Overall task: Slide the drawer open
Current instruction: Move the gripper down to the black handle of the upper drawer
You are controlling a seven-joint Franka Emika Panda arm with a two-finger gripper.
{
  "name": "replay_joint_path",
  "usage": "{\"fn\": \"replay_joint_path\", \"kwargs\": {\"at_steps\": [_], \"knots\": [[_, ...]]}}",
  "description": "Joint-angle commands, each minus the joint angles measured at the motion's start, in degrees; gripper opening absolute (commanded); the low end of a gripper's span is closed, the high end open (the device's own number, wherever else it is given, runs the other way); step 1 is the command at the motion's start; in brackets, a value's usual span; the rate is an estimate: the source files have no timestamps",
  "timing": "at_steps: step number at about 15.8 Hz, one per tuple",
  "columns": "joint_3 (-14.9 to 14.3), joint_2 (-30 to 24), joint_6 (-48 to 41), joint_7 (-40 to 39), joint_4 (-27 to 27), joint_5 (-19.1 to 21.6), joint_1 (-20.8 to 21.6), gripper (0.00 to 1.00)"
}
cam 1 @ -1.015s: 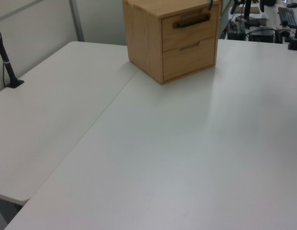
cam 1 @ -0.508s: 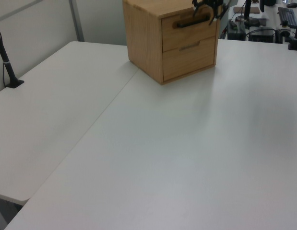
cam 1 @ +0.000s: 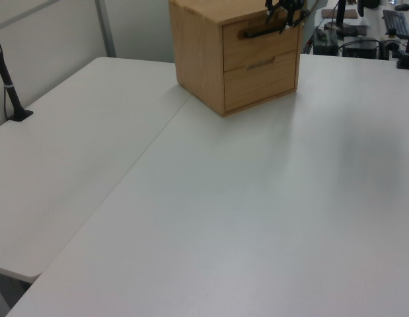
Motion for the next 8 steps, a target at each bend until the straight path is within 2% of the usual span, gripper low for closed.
{"fn": "replay_joint_path", "kwargs": {"at_steps": [1, 4, 7, 8], "knots": [[-0.3, 1.1, 1.5, 0.8, -0.2, 0.8, 0.2, 0.53], [-0.3, 2.2, 1.5, 0.7, 0.0, 0.5, 0.2, 0.4], [-0.3, 2.8, 3.5, 0.7, 0.7, 0.6, -0.1, 0.37], [-0.3, 2.9, 3.8, 0.7, 0.7, 0.6, -0.2, 0.33]]}}
